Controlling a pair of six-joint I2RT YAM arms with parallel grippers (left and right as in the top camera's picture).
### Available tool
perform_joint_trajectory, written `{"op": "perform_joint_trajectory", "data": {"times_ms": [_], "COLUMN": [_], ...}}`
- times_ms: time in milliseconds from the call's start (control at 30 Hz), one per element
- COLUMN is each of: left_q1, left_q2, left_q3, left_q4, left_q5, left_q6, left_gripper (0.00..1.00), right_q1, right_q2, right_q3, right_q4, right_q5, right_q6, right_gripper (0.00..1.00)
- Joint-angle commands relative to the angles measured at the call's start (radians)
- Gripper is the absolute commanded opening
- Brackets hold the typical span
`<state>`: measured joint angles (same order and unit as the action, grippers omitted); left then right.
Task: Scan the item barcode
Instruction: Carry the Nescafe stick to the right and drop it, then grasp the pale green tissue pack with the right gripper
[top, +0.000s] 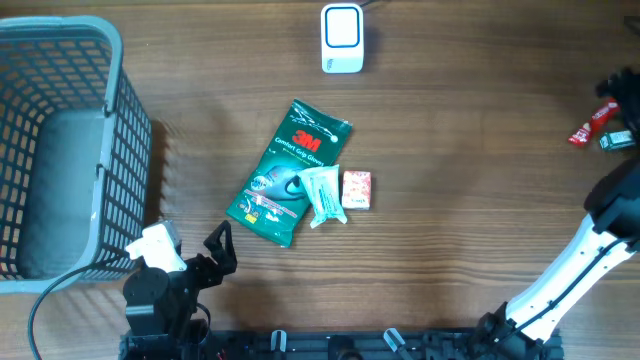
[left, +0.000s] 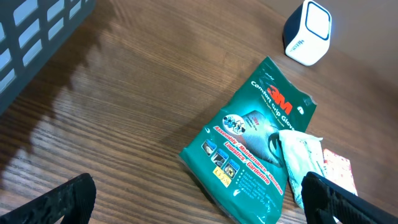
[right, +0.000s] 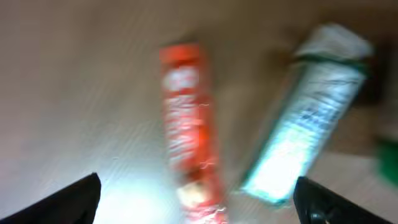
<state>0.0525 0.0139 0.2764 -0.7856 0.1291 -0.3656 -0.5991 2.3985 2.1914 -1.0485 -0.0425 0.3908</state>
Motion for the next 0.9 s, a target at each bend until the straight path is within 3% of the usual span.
{"op": "perform_joint_trajectory", "data": {"times_ms": [0,267,467,600,700,800,867], "left_q1": [-0.005,-0.005,-0.005,-0.005,-0.005,-0.005,-0.005], "left_q2": [-0.007,-0.007,-0.007,-0.007,-0.007,-0.007,-0.007], "left_q3": [-0.003,-0.003,-0.003,-0.003,-0.003,-0.003,-0.003], "left_q4": [0.002,0.002,0.002,0.002,0.002,0.002,0.002], "left_q5": [0.008,0.008,0.008,0.008,0.008,0.008,0.008], "left_q6": [-0.009,-0.009,-0.009,-0.009,-0.009,-0.009,-0.009], "left_gripper": [1.00,1.00,1.00,1.00,1.00,1.00,1.00], "right_q1": [0.073,0.491,0.969,1.101,1.186,1.234,1.279], "right_q2": [-0.154,-0.227,-0.227,-0.227,-0.227,-0.227,-0.227], "right_q3": [0.109,0.045,-0.236,-0.265,-0.270,-0.274,-0.312], "right_q4": [-0.085,-0.416,-0.376,-0.374,-0.372,-0.352,-0.325], "right_q5": [-0.313,-0.333,-0.330,-0.363,-0.404,-0.323,-0.216], "right_q6": [-0.022,-0.102,-0.156,-0.270,-0.451,-0.451,-0.360], "right_gripper": [1.00,1.00,0.99,1.00,1.00,0.98,0.98]}}
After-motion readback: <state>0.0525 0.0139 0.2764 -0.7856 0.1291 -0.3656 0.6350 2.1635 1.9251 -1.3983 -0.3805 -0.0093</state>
